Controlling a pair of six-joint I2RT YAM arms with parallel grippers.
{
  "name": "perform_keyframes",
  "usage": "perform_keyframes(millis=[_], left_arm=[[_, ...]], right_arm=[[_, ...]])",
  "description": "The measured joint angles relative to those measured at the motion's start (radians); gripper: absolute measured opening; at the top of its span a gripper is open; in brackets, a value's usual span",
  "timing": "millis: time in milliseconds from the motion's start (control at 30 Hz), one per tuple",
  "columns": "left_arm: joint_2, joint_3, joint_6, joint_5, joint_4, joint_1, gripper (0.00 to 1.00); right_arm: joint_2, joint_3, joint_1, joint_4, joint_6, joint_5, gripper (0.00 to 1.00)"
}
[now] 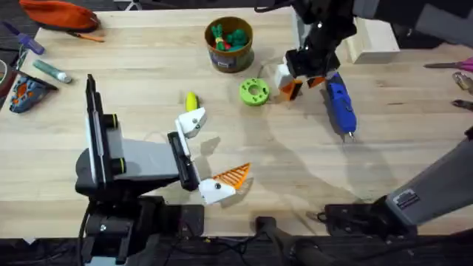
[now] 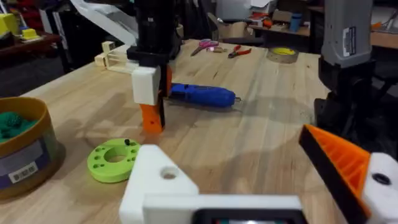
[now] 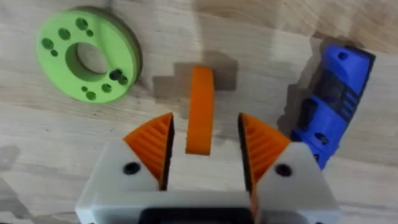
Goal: Pick up the gripper from the table and insert it into the empty holder that is missing its gripper. Then pick up a screw, insert it into the mounting hole, and use the screwdriver to tighten it. Finally, clean up the table by picking up the vegetable and placing it into the bucket.
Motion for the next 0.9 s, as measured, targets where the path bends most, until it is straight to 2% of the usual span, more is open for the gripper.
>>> perform_keyframes(millis=[267,900], left_arm=[[0.0,0.0,0.0,0.0,0.0,0.0,0.985],[0.0,0.0,0.0,0.0,0.0,0.0,0.985]], right_arm=[[0.0,0.049,0.0,-0.017,-0.001,0.0,0.474],[0.0,0.041,0.0,-0.006,0.016,-0.006,0.416]])
